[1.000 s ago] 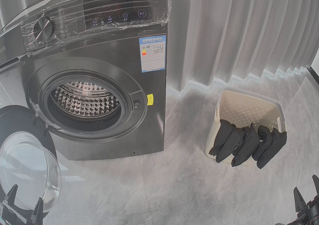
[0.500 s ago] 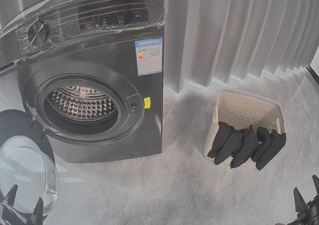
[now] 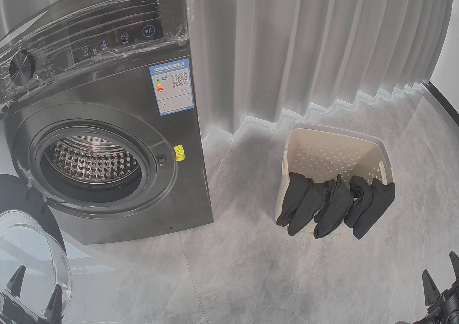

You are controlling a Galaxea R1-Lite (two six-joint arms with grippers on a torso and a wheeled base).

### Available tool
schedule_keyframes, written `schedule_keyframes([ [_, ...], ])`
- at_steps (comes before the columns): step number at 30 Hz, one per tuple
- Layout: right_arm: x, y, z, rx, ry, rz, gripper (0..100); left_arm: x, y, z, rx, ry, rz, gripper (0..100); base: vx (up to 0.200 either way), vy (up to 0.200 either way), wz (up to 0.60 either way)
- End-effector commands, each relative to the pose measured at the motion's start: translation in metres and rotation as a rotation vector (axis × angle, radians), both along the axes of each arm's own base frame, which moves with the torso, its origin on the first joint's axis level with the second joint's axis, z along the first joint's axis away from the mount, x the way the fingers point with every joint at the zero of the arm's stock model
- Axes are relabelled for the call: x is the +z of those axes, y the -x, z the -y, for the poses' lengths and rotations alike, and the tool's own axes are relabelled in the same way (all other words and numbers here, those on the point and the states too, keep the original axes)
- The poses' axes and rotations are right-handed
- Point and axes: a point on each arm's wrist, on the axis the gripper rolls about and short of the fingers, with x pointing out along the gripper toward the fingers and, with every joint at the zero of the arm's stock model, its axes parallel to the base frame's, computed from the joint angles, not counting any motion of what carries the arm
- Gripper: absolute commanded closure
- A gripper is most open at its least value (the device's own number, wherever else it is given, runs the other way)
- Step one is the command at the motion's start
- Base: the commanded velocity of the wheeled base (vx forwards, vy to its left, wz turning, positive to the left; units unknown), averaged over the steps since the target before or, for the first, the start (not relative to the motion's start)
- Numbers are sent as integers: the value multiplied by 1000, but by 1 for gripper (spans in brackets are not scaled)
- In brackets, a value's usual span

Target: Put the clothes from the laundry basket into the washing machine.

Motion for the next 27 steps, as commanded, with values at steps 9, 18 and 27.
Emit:
schedule_keyframes([
  [9, -1, 0, 0, 1, 0, -2, 0, -5, 0, 0, 0, 0, -3, 0, 0, 0, -133],
  [18, -1, 0, 0, 1, 0, -2, 0, -5, 0, 0, 0, 0, -4, 0, 0, -111, 0],
  [27, -1, 0, 0, 1, 0, -2, 0, -5, 0, 0, 0, 0, -4, 0, 0, -22, 0],
])
